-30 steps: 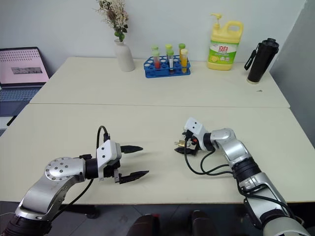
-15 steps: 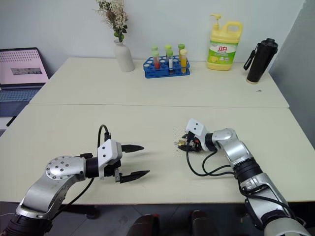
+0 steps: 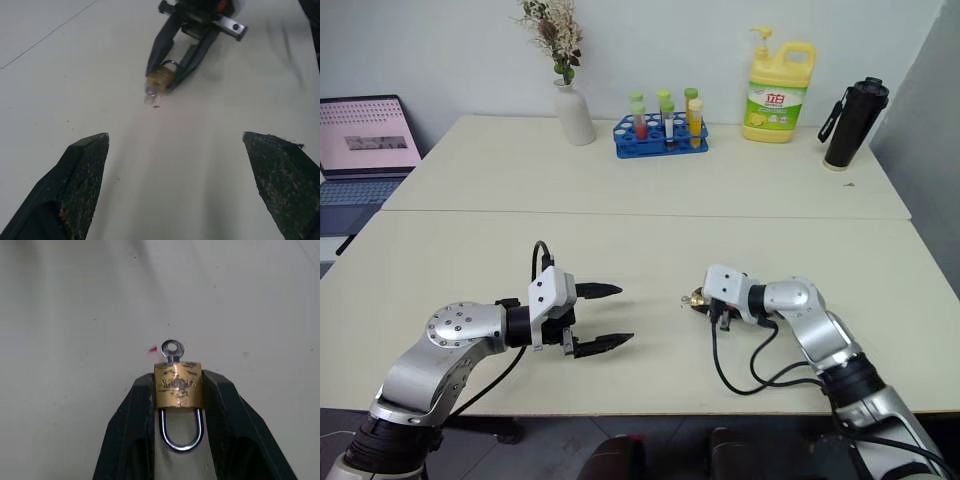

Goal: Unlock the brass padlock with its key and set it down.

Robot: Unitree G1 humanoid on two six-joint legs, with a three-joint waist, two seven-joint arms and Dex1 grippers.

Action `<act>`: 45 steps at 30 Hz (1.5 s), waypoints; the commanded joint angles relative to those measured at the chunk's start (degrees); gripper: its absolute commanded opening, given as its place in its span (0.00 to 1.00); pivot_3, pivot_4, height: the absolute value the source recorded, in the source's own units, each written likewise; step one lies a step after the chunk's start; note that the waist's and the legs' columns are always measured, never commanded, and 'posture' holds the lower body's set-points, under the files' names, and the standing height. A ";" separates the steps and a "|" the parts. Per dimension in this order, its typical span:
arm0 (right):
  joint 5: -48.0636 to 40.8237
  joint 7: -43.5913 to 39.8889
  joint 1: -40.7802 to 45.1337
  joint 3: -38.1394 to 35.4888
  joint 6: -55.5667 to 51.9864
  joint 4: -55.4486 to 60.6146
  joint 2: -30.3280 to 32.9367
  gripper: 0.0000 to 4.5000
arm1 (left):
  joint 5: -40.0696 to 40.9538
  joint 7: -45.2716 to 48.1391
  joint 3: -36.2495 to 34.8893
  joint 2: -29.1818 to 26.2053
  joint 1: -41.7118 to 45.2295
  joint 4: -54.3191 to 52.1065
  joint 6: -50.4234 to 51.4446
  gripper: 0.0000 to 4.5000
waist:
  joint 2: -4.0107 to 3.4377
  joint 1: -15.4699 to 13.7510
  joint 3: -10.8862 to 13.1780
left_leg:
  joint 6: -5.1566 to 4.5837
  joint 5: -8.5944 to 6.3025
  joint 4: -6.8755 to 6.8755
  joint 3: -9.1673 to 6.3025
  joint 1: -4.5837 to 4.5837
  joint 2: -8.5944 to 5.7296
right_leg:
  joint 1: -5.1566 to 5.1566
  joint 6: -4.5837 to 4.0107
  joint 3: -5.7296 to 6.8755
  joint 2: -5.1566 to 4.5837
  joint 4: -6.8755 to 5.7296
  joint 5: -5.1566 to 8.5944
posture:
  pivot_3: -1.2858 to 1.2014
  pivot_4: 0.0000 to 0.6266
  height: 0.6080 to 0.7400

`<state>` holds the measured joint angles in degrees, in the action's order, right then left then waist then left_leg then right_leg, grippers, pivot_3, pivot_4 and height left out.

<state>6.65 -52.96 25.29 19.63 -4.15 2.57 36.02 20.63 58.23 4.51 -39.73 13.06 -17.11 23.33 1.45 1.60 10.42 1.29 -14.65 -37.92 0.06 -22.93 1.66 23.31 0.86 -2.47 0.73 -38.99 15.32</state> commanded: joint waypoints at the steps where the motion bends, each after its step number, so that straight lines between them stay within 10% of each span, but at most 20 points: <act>1: 4.42 4.53 -3.98 -3.31 5.52 11.00 2.74 0.21 | 2.38 1.20 1.04 1.71 3.90 0.79 1.51 1.00 | 0.01 0.01 0.00 | 0.00 0.00 0.00 -0.02 0.00 0.02 | 0.00 0.00 -0.01 0.01 0.00 0.00 | 0.52 0.24 1.00; 8: 22.15 21.29 -12.50 -7.75 21.38 20.75 6.69 0.21 | 8.27 7.86 3.63 4.30 15.86 5.64 8.39 1.00 | 0.08 0.09 -0.02 | 0.02 0.01 -0.04 0.04 0.00 0.00 | -0.01 0.01 0.01 0.13 -0.03 0.01 | 0.52 0.24 1.00; 36: 21.82 27.00 -9.47 -9.36 30.40 17.88 3.57 0.21 | 11.12 7.99 3.89 10.17 27.94 14.37 17.76 1.00 | 0.08 0.06 -0.01 | 0.03 0.02 -0.07 0.04 0.02 -0.01 | -0.01 0.00 -0.09 0.15 -0.06 -0.01 | 0.52 0.24 1.00; 45: 20.92 26.46 -9.70 -9.12 30.58 18.36 3.59 0.21 | 10.68 8.26 4.33 11.08 28.33 14.78 16.73 0.43 | 0.08 0.06 -0.01 | 0.03 0.02 -0.08 0.04 0.03 -0.01 | -0.02 -0.08 -0.10 0.15 -0.06 -0.06 | 0.52 0.24 1.00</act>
<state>28.72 -26.48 15.30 11.92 25.83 19.81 39.80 30.63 65.93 9.61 -28.99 40.20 -1.60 40.88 1.53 1.66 10.41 1.31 -14.62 -38.00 0.10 -22.90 1.65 23.29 0.78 -2.58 0.88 -39.05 15.26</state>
